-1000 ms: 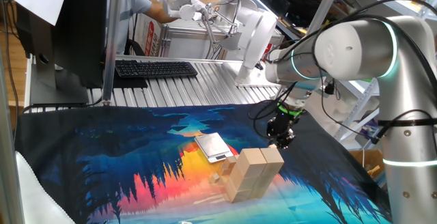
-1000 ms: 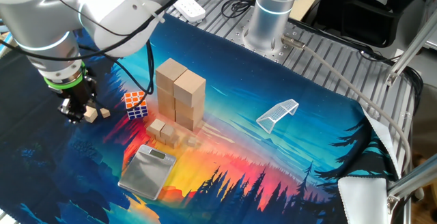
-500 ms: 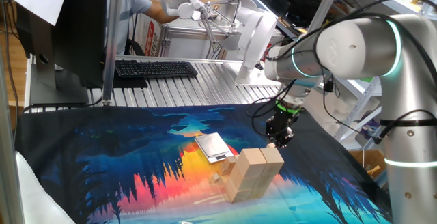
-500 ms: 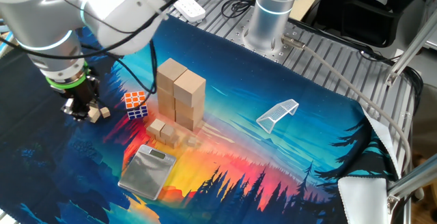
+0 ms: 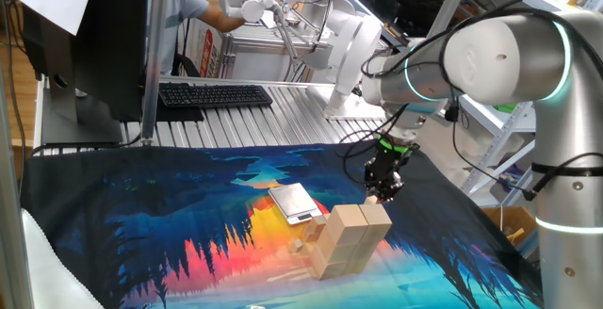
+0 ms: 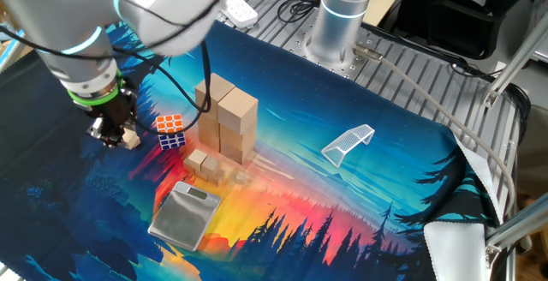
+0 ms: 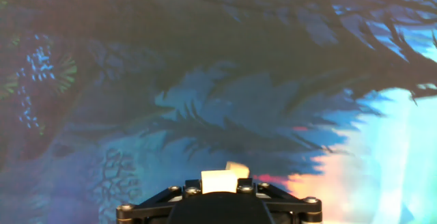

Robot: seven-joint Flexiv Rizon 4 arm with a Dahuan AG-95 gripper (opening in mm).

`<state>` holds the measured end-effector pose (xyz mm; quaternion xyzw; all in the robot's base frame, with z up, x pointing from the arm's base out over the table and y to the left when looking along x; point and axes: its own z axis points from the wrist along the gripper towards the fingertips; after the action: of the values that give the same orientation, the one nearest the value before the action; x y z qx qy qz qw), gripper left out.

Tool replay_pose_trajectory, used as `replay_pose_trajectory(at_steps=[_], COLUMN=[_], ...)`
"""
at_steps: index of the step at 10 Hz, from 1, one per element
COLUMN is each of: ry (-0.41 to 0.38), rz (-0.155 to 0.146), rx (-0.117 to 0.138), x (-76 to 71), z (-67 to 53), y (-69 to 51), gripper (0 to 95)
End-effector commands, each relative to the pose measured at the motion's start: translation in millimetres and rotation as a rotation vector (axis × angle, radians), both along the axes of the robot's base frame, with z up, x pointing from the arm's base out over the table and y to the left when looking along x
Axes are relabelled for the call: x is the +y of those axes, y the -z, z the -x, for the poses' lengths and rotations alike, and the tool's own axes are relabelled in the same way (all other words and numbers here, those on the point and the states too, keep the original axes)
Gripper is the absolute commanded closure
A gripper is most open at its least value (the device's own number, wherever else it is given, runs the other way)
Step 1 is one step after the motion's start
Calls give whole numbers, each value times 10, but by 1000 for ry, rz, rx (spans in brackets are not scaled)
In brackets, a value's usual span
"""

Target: Stack the blocks into a pyramid shape

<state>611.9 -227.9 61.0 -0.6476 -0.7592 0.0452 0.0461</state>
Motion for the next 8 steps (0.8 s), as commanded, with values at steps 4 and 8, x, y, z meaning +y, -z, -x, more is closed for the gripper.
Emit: replay_pose_trajectory(at_steps=[4, 8], ry=[3, -5], rz=[-19, -37], rx=[7, 9], x=[219, 345], z=[76, 174], y=[-91, -103], gripper=[950, 950])
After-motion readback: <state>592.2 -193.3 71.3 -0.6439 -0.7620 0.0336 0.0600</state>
